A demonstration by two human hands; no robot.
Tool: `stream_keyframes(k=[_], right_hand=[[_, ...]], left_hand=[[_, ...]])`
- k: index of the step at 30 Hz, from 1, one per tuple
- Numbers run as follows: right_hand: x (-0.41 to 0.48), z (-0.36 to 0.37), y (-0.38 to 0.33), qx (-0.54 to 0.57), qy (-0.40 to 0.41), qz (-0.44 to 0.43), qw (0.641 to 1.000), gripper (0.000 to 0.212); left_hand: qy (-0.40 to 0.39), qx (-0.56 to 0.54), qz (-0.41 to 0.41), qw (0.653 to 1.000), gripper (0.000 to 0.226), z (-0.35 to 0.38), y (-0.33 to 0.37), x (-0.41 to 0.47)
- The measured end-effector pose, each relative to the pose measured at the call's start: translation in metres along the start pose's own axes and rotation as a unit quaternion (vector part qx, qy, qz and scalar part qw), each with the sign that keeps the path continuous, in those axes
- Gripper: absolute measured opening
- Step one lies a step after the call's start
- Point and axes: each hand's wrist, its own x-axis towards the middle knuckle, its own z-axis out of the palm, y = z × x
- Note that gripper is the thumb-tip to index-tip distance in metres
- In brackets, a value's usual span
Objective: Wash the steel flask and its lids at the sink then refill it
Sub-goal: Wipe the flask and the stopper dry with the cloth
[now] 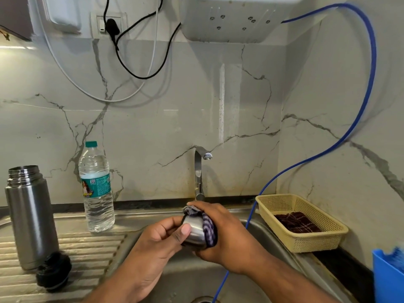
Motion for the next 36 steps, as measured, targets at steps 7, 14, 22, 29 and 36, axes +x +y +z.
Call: stream_keyframes(k=[7, 14, 22, 29, 36], right_hand=[[0.002, -0.025, -0.008, 0.293, 0.027, 0.137, 0.946, 0.043], [-0.001, -0.012, -0.02, 0.069, 0.058, -0.113, 0.989, 0.046], [-0.004, -0.025, -0.011, 0.027, -0.021, -0.111, 0.993, 0.071], [-0.003, -0.024, -0.002, -0.045, 0.0, -0.114, 0.992, 0.077], [-0.004, 0.01, -0.007, 0.047, 0.136, -0.013, 0.99, 0.044]], left_hand=[[0.083, -0.128, -0.034, 0.988, 0.039, -0.001, 0.007, 0.004], [0.095, -0.143, -0.034, 0.985, 0.027, 0.005, 0.012, 0.0], [0.068, -0.125, -0.064, 0.988, 0.032, 0.004, 0.026, -0.009], [0.052, -0.077, -0.06, 0.994, 0.03, 0.008, 0.025, -0.012], [0.051, -0.083, -0.035, 0.995, 0.024, 0.024, 0.016, -0.013]])
